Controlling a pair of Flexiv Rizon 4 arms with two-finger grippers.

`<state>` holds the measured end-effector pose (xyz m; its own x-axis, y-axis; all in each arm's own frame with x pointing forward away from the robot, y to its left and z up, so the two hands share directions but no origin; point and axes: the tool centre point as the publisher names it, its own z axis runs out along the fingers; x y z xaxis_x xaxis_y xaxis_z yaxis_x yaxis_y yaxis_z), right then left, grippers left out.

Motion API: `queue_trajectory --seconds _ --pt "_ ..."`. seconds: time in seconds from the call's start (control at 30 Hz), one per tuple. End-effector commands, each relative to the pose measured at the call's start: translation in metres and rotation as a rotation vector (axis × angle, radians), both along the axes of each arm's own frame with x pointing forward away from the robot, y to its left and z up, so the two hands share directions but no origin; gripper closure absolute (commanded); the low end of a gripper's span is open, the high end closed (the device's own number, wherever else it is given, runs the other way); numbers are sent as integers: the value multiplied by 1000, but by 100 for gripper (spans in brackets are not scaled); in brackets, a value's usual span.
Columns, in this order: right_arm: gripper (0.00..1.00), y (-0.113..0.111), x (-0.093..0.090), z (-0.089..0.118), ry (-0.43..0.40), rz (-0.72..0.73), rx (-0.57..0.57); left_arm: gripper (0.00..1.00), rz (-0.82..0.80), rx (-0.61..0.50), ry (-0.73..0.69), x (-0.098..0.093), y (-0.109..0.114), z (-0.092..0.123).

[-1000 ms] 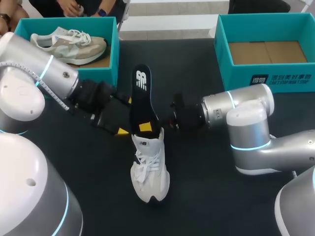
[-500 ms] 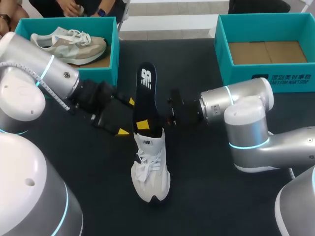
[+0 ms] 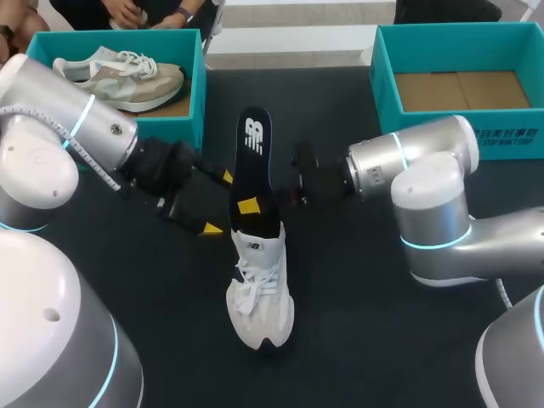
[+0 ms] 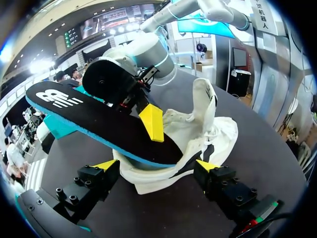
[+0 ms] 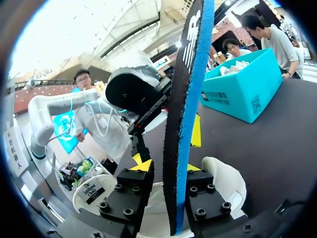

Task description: Take the shoe out of the shoebox, open the shoe tongue, remove and reinsert the insole, then place the shoe into the shoebox

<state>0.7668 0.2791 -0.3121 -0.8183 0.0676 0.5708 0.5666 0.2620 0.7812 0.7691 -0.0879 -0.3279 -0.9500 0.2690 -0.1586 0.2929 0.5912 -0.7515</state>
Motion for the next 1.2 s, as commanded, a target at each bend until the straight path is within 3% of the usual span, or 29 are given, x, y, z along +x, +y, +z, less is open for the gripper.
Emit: queue_trajectory --seconds 0.03,0.1,0.17,0.47,0.93,1.2 --pt "73 -2 4 5 3 14 -18 0 1 4 0 1 -1 -1" --pt "79 -3 6 4 4 17 -21 0 3 5 -3 2 -1 -2" --pt "100 -4 7 2 9 19 -24 0 4 4 -5 4 -1 -2" --pt "100 -4 -3 -9 58 14 -16 0 12 2 0 9 -3 -2" --pt "100 -5 -26 -32 208 -2 -59 0 -3 -3 24 6 -9 -5" --pt "100 -9 -25 -30 209 -29 -75 0 0 -5 16 6 -9 -6"
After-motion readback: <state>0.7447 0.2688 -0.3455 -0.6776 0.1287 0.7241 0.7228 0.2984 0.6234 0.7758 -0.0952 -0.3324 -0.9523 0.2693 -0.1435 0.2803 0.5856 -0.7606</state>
